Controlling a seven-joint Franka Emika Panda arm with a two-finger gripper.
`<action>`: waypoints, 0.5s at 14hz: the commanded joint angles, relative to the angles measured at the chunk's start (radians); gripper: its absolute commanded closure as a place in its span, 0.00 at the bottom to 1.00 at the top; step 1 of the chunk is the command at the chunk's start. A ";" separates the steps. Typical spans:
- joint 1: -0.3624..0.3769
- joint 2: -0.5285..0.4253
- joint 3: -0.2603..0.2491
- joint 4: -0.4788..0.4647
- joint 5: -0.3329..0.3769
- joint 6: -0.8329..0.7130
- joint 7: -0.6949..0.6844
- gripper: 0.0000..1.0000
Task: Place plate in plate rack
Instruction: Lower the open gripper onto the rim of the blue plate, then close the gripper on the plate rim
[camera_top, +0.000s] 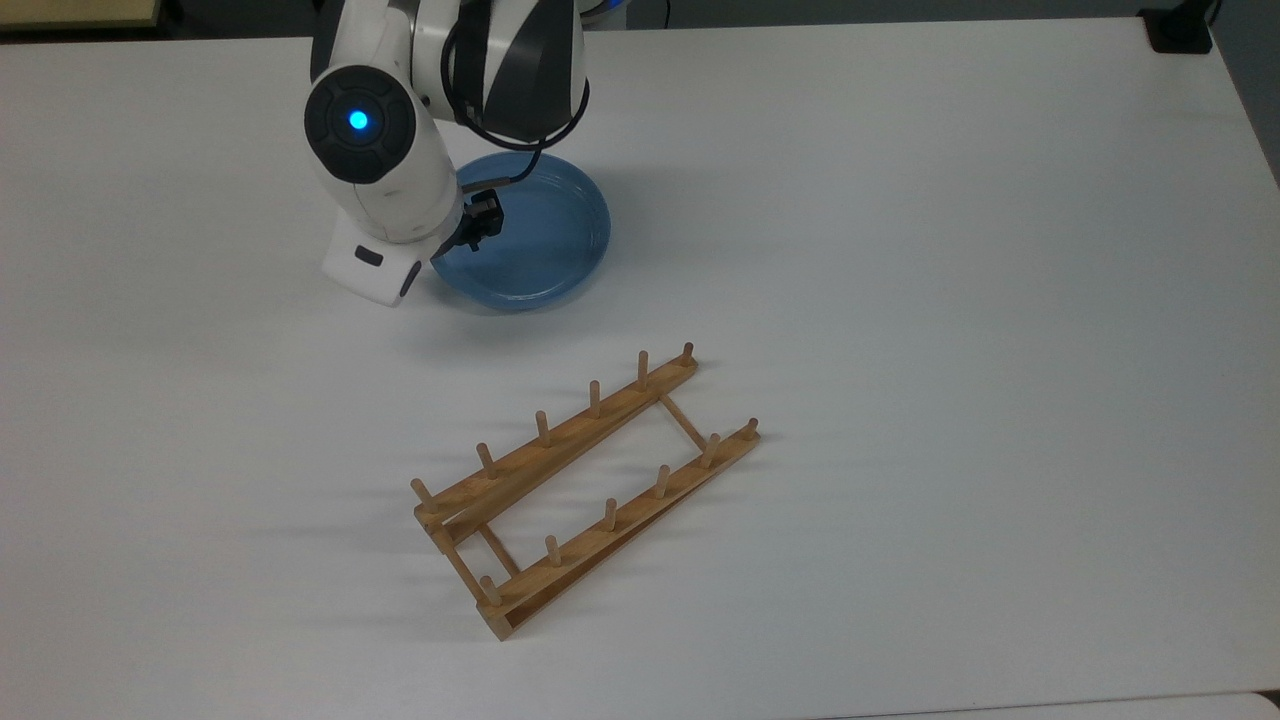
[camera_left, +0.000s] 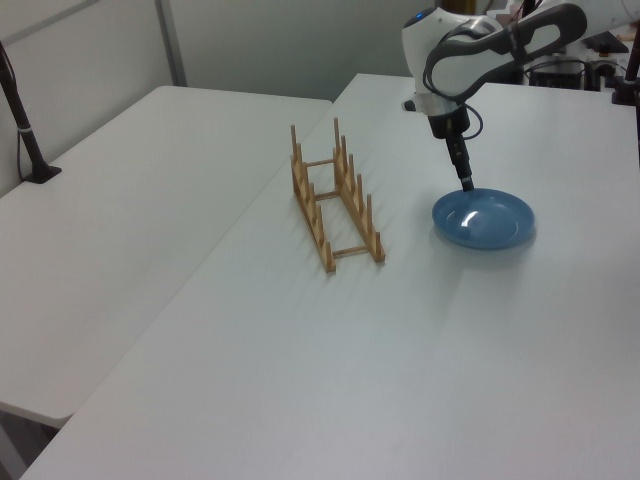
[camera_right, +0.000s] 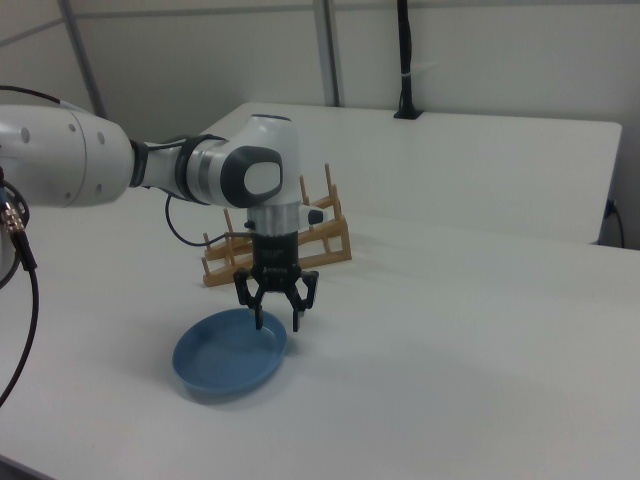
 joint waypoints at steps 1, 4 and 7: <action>0.016 0.011 -0.010 -0.036 0.017 0.084 -0.030 0.36; 0.019 0.022 -0.010 -0.045 0.017 0.119 -0.030 0.44; 0.020 0.022 -0.010 -0.045 0.017 0.113 -0.030 0.59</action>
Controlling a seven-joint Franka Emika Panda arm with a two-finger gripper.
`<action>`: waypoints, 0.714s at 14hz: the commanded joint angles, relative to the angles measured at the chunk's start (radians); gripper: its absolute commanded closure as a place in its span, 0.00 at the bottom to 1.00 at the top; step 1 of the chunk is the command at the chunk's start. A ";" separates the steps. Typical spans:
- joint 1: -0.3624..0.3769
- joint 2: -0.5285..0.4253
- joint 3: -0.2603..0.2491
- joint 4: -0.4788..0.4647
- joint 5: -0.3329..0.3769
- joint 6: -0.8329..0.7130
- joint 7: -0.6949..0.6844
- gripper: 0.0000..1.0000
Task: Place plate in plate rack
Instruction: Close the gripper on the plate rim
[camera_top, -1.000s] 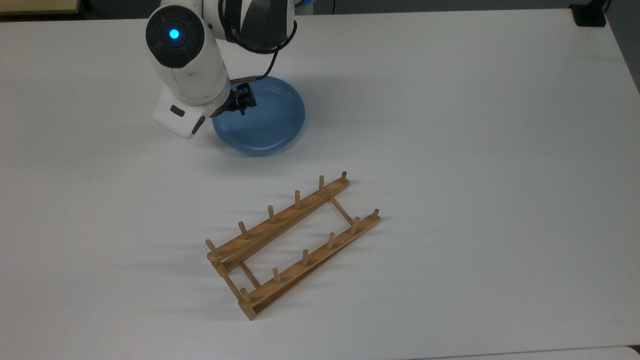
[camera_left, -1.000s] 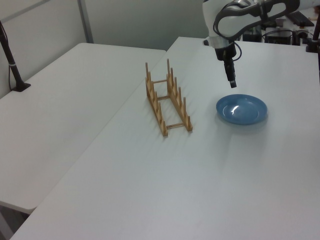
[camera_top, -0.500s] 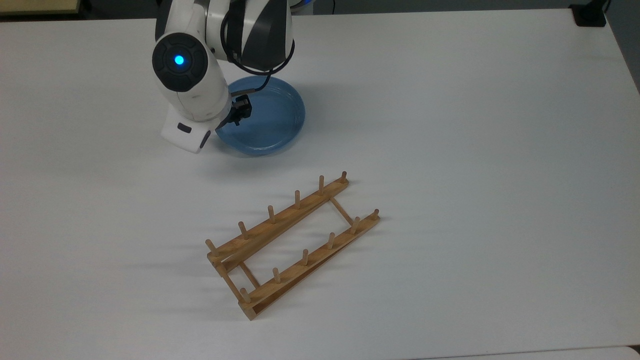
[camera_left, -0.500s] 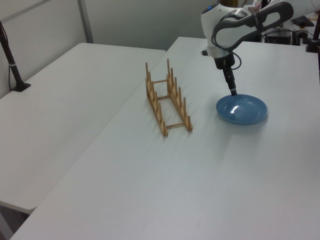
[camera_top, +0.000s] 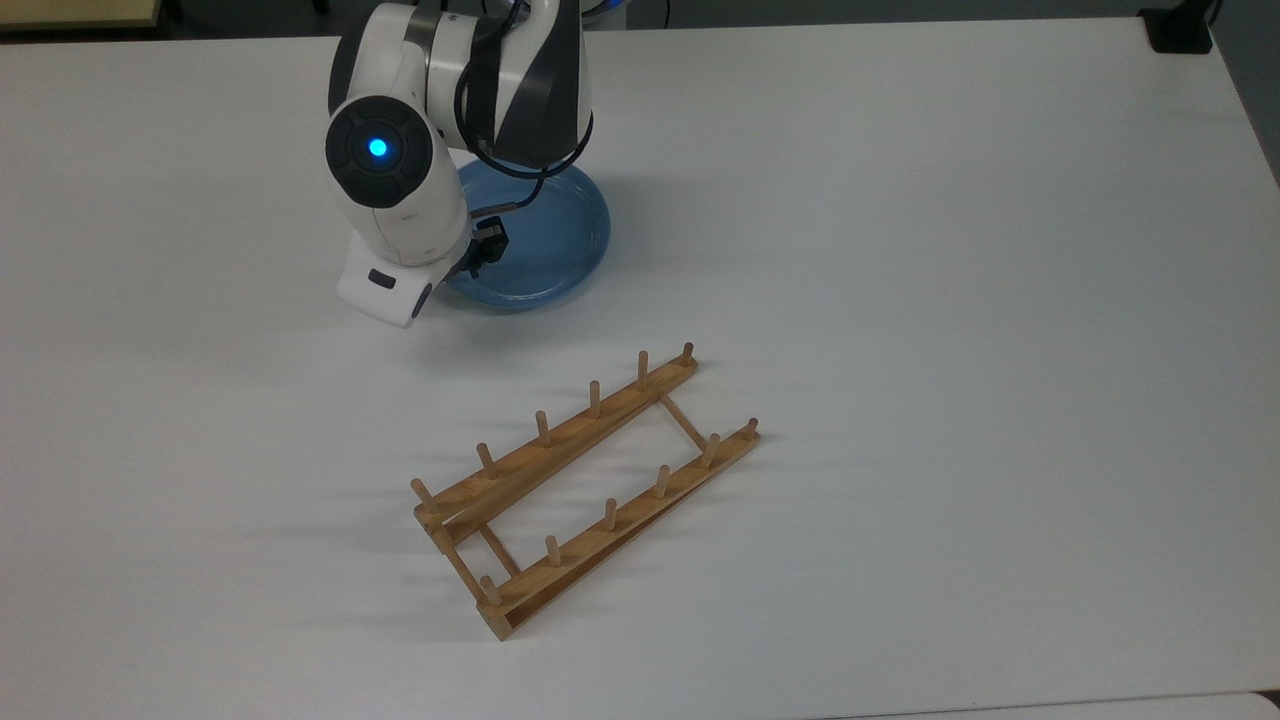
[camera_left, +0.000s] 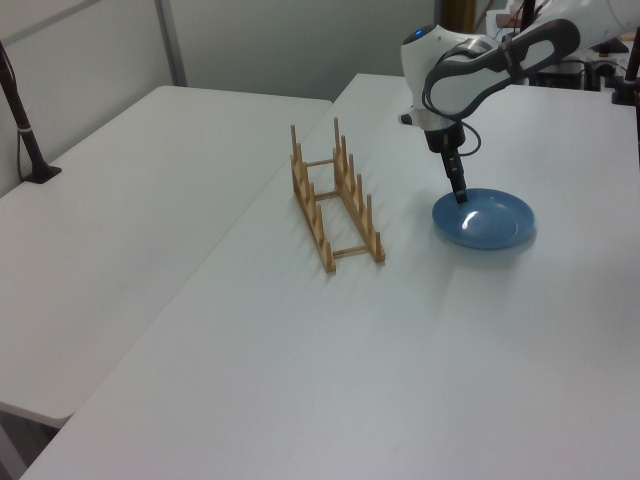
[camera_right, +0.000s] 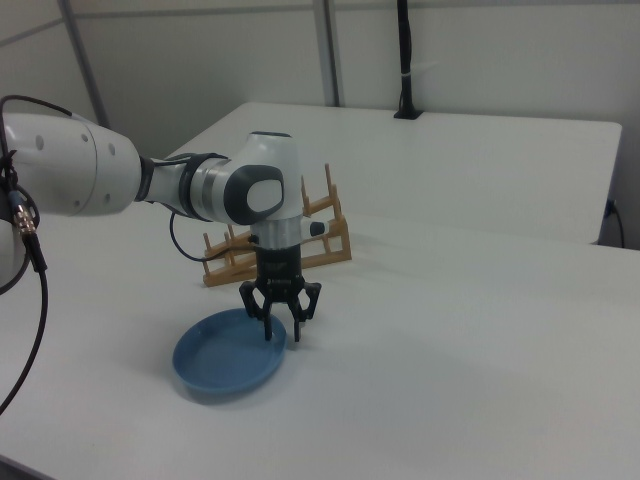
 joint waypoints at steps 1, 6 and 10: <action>0.015 -0.013 -0.010 -0.017 0.017 0.014 -0.028 0.69; 0.016 -0.016 -0.007 -0.017 0.017 -0.003 -0.048 0.94; 0.016 -0.030 -0.007 -0.014 0.015 -0.043 -0.105 1.00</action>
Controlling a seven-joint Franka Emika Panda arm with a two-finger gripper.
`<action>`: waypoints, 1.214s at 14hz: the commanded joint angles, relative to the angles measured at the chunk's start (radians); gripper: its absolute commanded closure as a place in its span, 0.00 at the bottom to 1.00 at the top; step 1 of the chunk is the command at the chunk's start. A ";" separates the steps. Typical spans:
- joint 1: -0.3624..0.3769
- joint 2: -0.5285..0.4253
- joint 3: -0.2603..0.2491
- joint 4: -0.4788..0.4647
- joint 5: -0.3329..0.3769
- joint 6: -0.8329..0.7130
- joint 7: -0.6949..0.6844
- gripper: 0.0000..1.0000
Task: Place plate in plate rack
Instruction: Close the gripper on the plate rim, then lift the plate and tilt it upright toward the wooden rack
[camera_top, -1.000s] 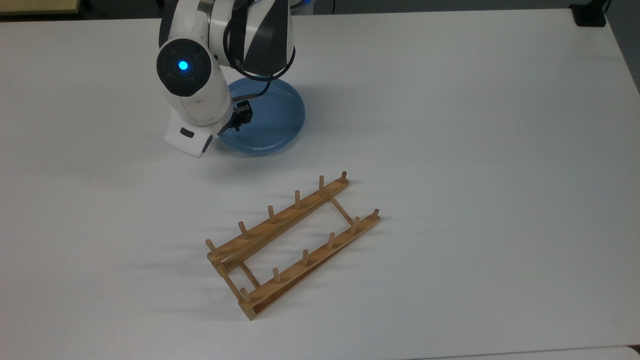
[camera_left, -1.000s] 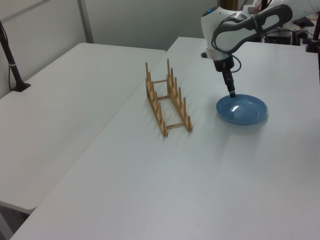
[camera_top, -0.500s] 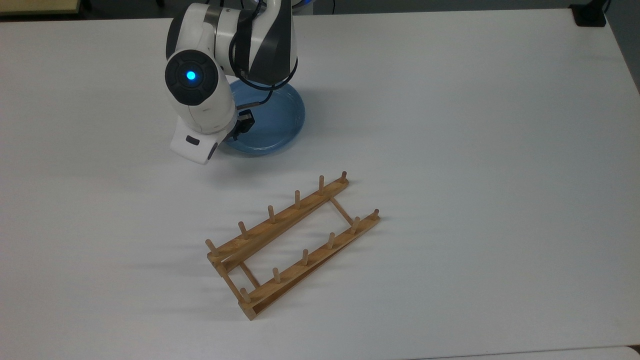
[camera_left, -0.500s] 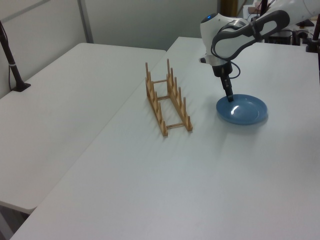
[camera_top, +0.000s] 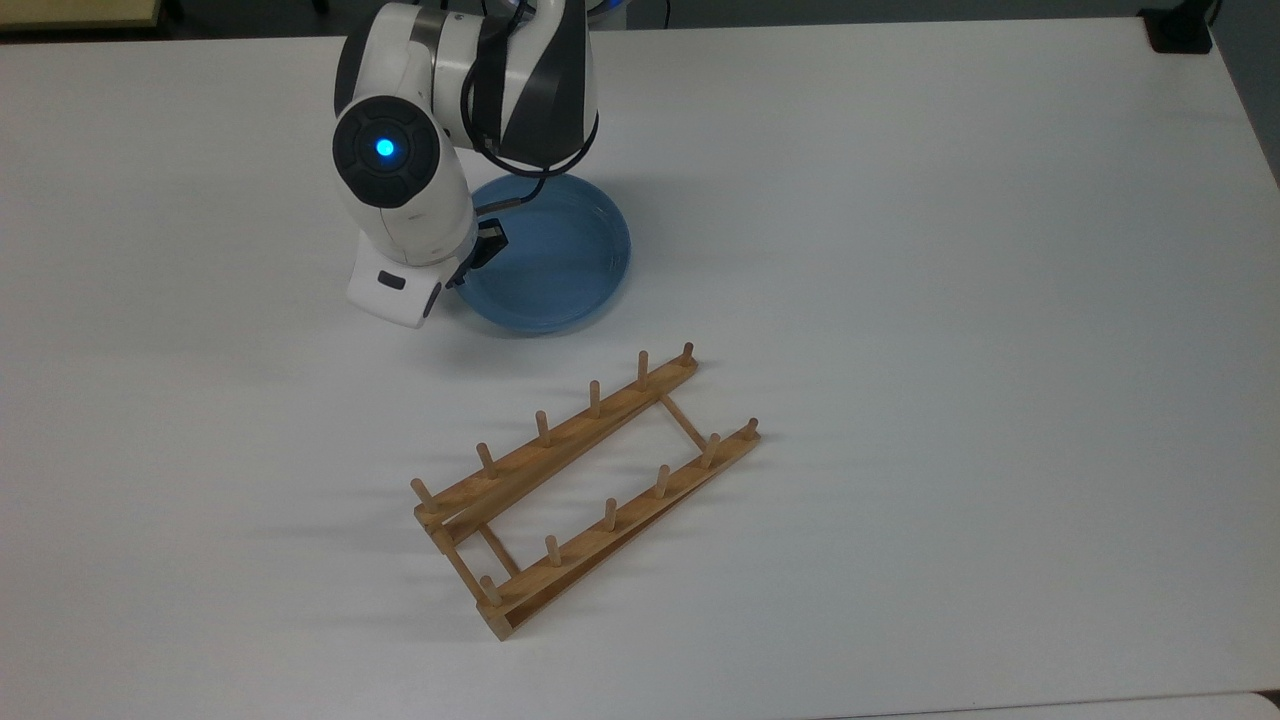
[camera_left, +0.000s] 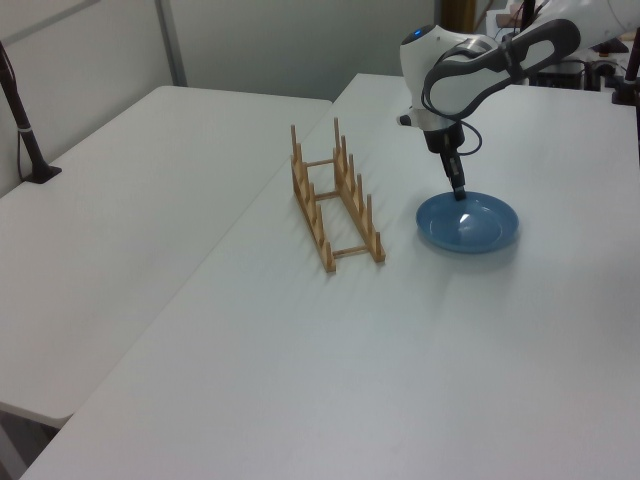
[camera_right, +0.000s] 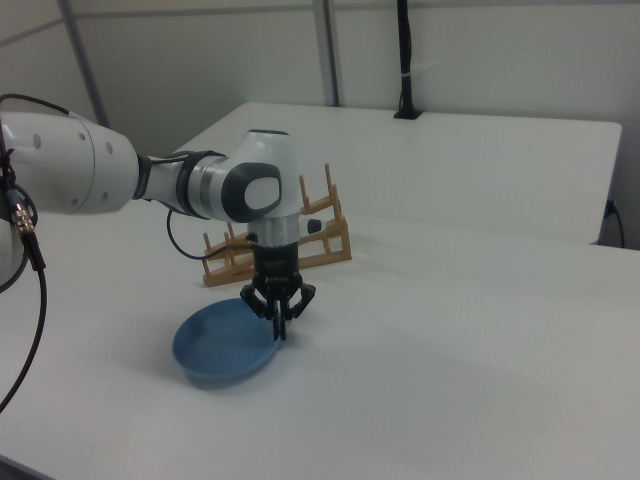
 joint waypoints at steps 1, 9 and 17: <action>0.011 -0.029 -0.007 -0.016 0.006 -0.046 -0.065 1.00; 0.008 -0.186 -0.016 0.047 0.002 -0.041 -0.038 1.00; 0.013 -0.239 -0.010 0.204 -0.138 0.055 0.307 1.00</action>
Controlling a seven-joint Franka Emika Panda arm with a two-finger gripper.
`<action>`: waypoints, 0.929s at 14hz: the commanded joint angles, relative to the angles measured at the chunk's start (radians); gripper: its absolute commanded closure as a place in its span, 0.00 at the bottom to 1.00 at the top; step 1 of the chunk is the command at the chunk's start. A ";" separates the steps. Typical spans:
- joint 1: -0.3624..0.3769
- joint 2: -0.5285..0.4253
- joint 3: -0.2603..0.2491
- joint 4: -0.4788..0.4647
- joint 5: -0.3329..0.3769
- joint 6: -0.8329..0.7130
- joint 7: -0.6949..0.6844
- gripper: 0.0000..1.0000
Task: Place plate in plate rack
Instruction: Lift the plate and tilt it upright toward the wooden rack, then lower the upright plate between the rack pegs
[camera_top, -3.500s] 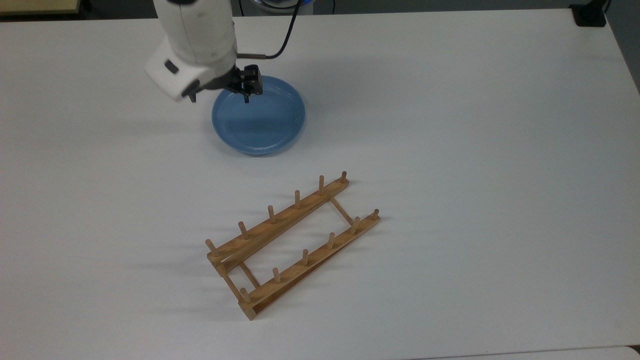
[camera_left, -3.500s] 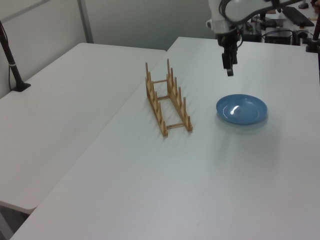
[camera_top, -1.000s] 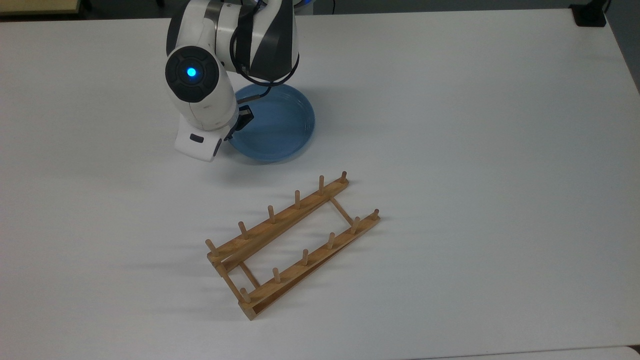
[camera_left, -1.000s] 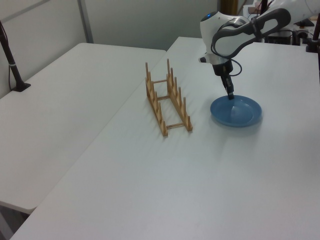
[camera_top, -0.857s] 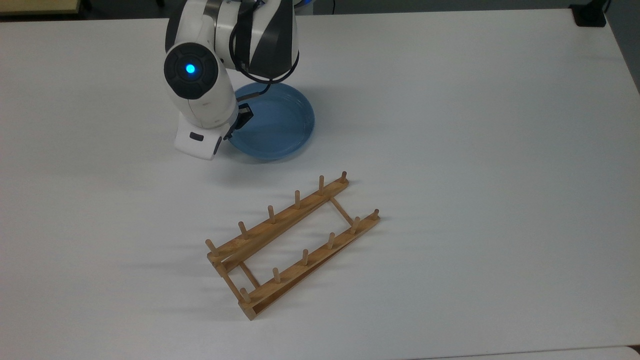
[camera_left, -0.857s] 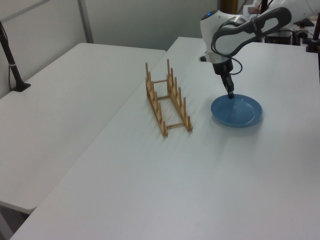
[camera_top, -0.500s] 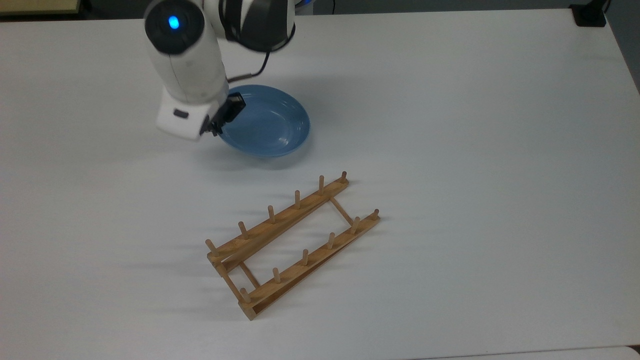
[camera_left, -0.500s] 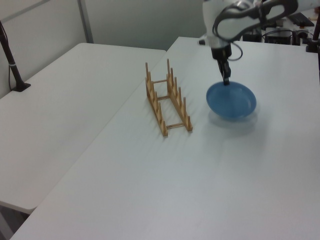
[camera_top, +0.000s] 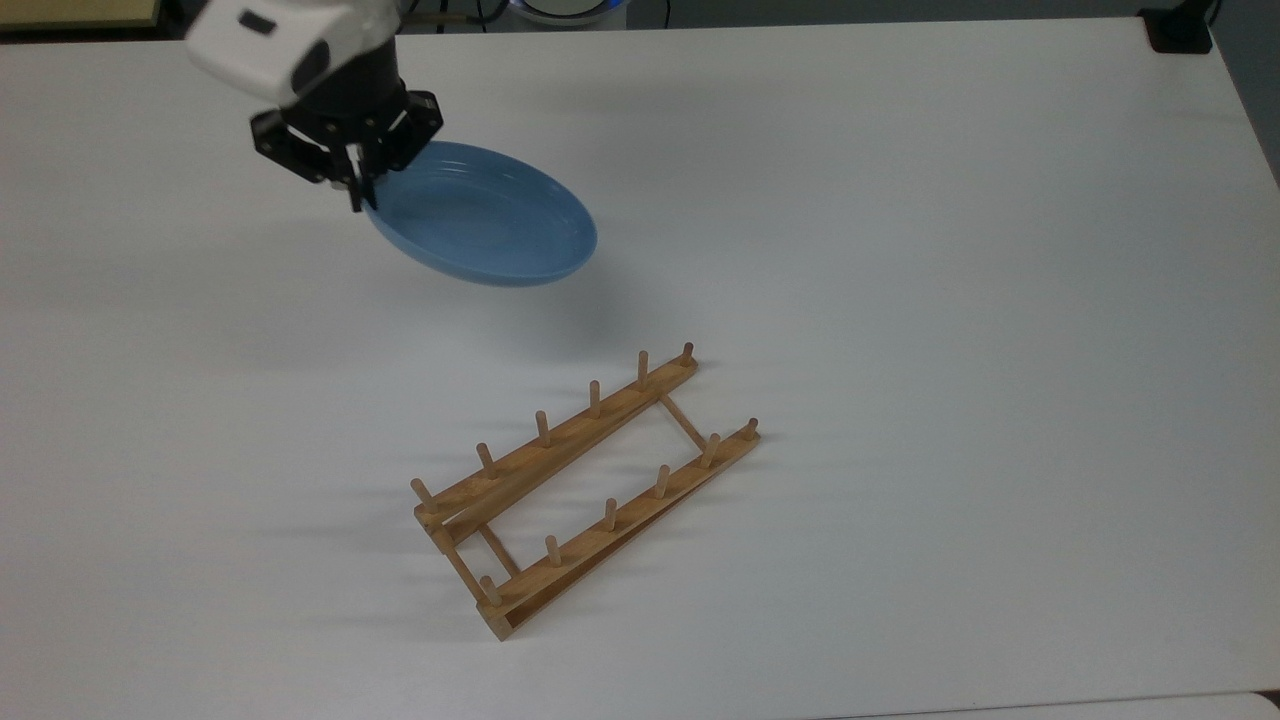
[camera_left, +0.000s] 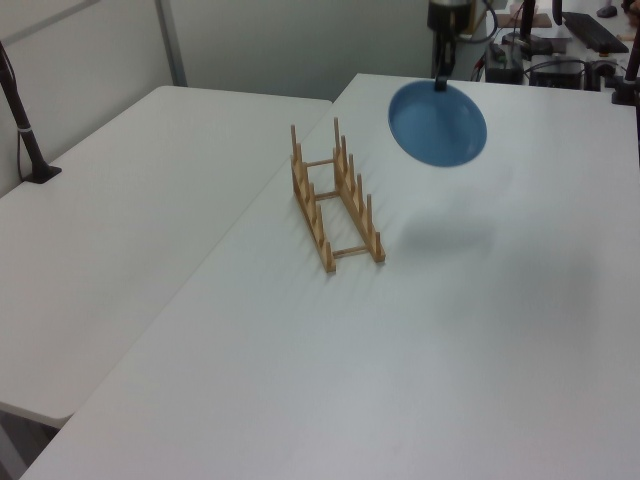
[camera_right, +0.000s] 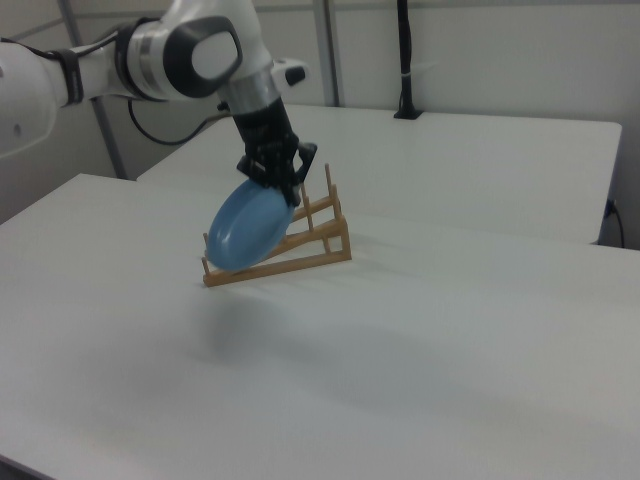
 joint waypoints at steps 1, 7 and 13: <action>0.016 0.009 0.008 0.028 -0.105 0.125 0.262 1.00; 0.081 0.018 0.011 0.028 -0.395 0.331 0.681 1.00; 0.130 0.100 0.010 0.057 -0.640 0.408 0.938 1.00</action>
